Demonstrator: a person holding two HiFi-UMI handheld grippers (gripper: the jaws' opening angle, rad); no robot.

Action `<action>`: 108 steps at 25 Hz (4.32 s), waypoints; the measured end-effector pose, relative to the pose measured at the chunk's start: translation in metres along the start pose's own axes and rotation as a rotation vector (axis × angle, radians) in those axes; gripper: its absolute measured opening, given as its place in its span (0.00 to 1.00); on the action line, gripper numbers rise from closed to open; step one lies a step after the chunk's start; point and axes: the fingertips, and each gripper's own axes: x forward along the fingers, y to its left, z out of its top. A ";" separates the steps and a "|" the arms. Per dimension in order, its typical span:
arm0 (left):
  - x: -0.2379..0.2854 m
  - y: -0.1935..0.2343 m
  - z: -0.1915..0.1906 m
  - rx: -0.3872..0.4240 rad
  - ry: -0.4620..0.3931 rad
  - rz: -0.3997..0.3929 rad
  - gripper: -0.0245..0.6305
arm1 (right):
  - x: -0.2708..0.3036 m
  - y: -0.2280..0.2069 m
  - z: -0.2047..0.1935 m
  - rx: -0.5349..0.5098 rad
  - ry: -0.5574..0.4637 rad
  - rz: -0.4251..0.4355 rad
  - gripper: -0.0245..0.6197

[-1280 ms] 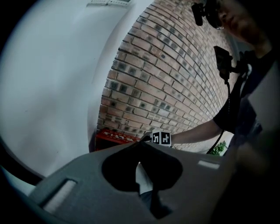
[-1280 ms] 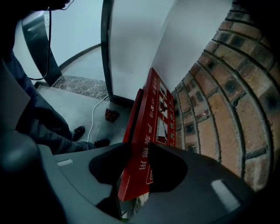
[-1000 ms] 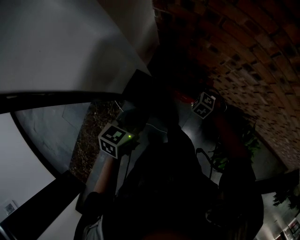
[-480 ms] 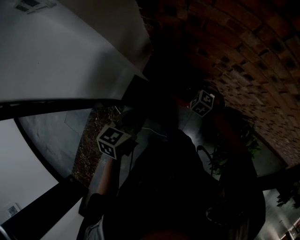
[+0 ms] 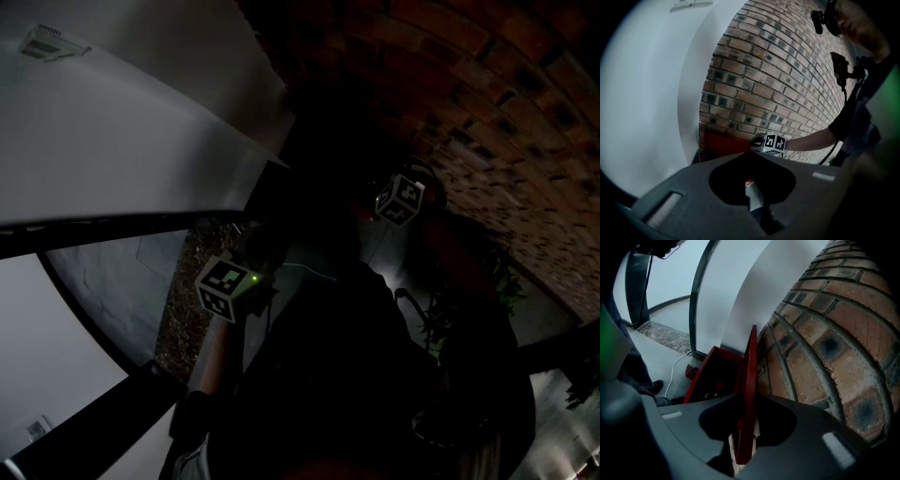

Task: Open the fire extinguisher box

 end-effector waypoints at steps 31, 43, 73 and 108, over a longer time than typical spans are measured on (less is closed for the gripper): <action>-0.003 0.017 0.001 -0.014 -0.005 0.036 0.04 | 0.005 -0.051 -0.028 0.057 0.056 -0.166 0.26; 0.000 0.019 0.002 0.009 -0.004 0.001 0.04 | -0.012 -0.054 -0.031 0.083 0.080 -0.177 0.22; -0.022 0.016 -0.012 0.001 -0.031 0.024 0.04 | -0.052 -0.034 0.027 0.118 -0.073 -0.034 0.09; -0.294 0.000 -0.153 -0.485 -0.463 0.950 0.04 | -0.225 0.219 0.390 -0.368 -0.937 0.837 0.04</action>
